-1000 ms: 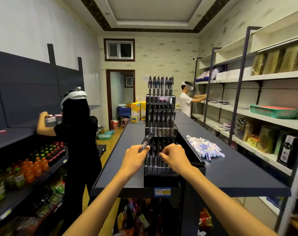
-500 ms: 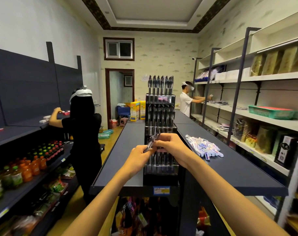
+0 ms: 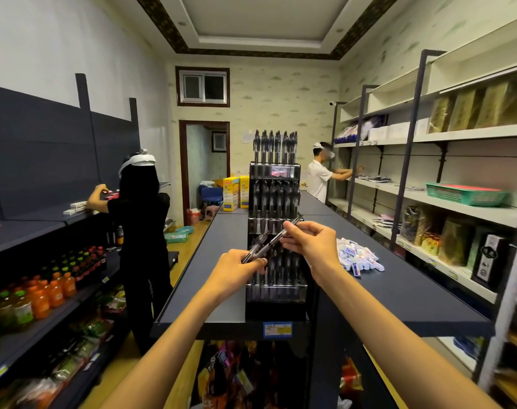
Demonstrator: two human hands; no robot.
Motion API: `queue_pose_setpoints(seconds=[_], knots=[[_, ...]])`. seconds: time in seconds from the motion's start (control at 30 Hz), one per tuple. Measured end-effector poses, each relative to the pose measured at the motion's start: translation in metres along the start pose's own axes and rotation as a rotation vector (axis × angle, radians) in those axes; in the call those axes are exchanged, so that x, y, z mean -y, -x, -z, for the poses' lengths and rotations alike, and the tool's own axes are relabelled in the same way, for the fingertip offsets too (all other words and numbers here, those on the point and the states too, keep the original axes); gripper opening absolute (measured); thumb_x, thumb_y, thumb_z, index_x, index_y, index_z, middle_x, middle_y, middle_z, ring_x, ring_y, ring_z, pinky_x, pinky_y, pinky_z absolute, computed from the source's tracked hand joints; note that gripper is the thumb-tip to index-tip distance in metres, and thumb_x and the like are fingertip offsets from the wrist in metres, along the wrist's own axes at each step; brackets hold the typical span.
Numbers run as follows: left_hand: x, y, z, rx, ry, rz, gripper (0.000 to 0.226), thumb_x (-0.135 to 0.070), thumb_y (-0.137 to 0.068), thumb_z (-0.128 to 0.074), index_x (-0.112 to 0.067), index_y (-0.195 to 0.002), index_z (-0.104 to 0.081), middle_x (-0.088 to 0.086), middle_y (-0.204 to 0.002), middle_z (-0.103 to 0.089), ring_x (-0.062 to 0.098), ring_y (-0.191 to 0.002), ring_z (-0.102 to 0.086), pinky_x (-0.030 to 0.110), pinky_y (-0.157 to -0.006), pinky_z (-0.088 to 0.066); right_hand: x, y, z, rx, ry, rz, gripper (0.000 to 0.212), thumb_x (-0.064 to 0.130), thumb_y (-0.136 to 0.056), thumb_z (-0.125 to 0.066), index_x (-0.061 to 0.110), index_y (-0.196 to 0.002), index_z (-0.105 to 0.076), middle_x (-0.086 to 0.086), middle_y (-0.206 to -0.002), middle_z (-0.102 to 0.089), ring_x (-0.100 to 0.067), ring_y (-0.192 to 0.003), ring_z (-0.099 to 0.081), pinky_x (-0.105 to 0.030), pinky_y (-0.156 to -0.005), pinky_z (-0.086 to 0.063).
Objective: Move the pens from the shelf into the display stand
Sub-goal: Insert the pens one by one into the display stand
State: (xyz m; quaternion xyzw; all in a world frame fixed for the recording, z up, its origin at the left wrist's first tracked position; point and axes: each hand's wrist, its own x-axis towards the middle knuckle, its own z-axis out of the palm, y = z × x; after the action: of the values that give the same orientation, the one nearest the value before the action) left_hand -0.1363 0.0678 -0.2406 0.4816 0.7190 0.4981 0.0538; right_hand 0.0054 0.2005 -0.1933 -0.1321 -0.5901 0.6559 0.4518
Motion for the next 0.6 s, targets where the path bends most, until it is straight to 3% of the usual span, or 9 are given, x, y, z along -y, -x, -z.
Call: queue_pose_setpoints(seconds=[0.1, 0.2, 0.4, 0.6], knots=[[0.004, -0.003, 0.0, -0.062, -0.09, 0.015, 0.038, -0.04, -0.088, -0.068, -0.029, -0.053, -0.06, -0.013, -0.044, -0.048, 0.002, -0.043, -0.043, 0.013, -0.046, -0.032, 0.001, -0.007, 0.007, -0.081, 0.026, 0.032, 0.017, 0.017, -0.084, -0.082, 0.002, -0.088, -0.075, -0.015, -0.08, -0.077, -0.027, -0.071, -0.076, -0.026, -0.061, -0.06], [0.009, -0.006, 0.001, -0.137, -0.15, 0.024, 0.047, -0.037, -0.087, -0.065, -0.029, -0.045, -0.046, -0.013, -0.041, -0.038, 0.006, -0.041, -0.035, 0.028, -0.053, -0.034, 0.0, -0.011, 0.015, -0.117, 0.164, 0.086, 0.015, 0.02, -0.085, -0.081, 0.008, -0.089, -0.073, -0.011, -0.078, -0.077, -0.025, -0.07, -0.076, -0.028, -0.06, -0.06], [0.014, -0.009, 0.007, -0.207, -0.137, 0.018, 0.04, -0.036, -0.082, -0.066, -0.026, -0.052, -0.041, -0.012, -0.044, -0.036, 0.007, -0.043, -0.033, 0.03, -0.052, -0.034, -0.01, -0.011, 0.015, -0.121, 0.567, 0.269, 0.014, 0.02, -0.086, -0.081, 0.01, -0.083, -0.072, -0.003, -0.066, -0.073, -0.016, -0.063, -0.073, -0.041, -0.069, -0.064], [0.014, -0.004, 0.008, -0.199, -0.189, 0.003, 0.033, -0.031, -0.078, -0.067, -0.029, -0.056, -0.042, -0.013, -0.046, -0.042, 0.008, -0.048, -0.036, 0.032, -0.055, -0.039, -0.017, -0.007, 0.007, -0.068, 0.698, 0.294, 0.016, 0.021, -0.083, -0.084, 0.011, -0.086, -0.073, -0.003, -0.069, -0.074, -0.019, -0.064, -0.073, -0.046, -0.075, -0.061]])
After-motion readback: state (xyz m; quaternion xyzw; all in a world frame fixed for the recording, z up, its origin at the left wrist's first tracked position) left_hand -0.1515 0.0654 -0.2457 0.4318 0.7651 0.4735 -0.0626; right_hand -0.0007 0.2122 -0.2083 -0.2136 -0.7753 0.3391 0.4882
